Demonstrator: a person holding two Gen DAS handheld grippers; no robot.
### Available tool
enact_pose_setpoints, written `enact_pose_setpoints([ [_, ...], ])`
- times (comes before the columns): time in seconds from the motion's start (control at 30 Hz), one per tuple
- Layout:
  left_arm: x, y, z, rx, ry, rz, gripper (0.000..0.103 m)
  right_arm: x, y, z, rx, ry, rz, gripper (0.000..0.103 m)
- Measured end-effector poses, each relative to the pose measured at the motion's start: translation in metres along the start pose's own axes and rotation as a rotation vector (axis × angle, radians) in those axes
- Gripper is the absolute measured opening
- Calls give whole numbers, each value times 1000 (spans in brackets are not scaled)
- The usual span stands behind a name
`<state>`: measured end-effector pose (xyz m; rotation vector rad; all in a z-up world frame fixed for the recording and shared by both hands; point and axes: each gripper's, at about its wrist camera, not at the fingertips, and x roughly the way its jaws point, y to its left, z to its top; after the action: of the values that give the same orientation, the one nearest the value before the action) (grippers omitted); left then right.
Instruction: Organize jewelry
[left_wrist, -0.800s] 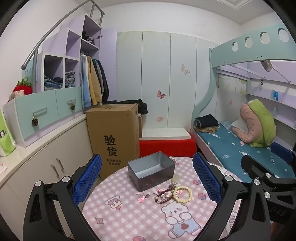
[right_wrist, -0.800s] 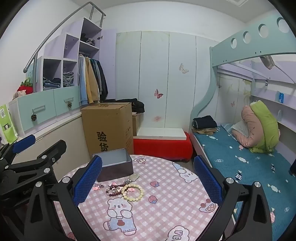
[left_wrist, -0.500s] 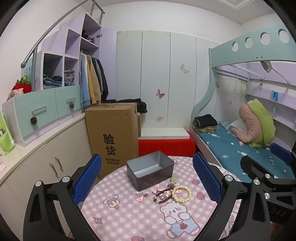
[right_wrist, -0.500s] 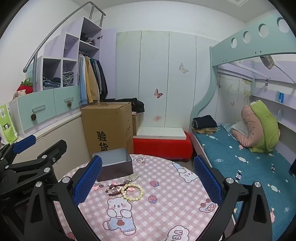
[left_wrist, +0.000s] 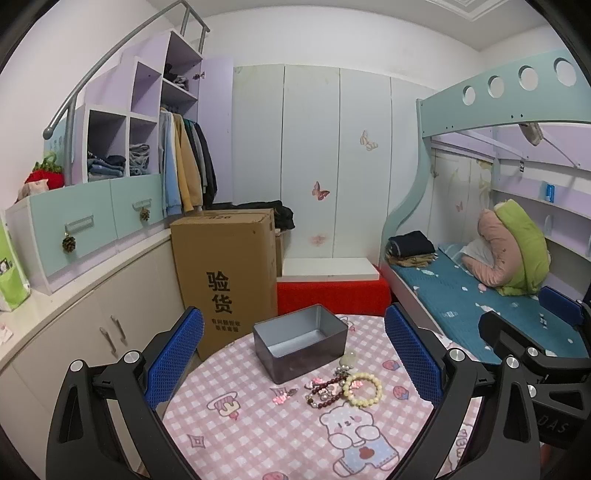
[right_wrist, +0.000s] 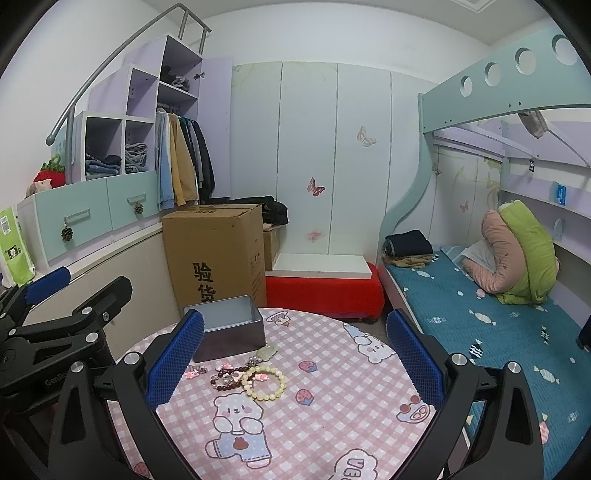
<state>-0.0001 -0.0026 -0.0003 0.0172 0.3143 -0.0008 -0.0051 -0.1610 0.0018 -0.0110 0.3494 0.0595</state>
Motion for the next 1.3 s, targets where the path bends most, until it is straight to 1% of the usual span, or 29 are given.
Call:
enact_pose_setpoints([
  [0.17,-2,0,4,-4,4,-4,95,0,1,0,1,0,1,97],
  [1.3,0,-1,1,-1,10,-6,95,1,-3,-5,12,10,3,97],
])
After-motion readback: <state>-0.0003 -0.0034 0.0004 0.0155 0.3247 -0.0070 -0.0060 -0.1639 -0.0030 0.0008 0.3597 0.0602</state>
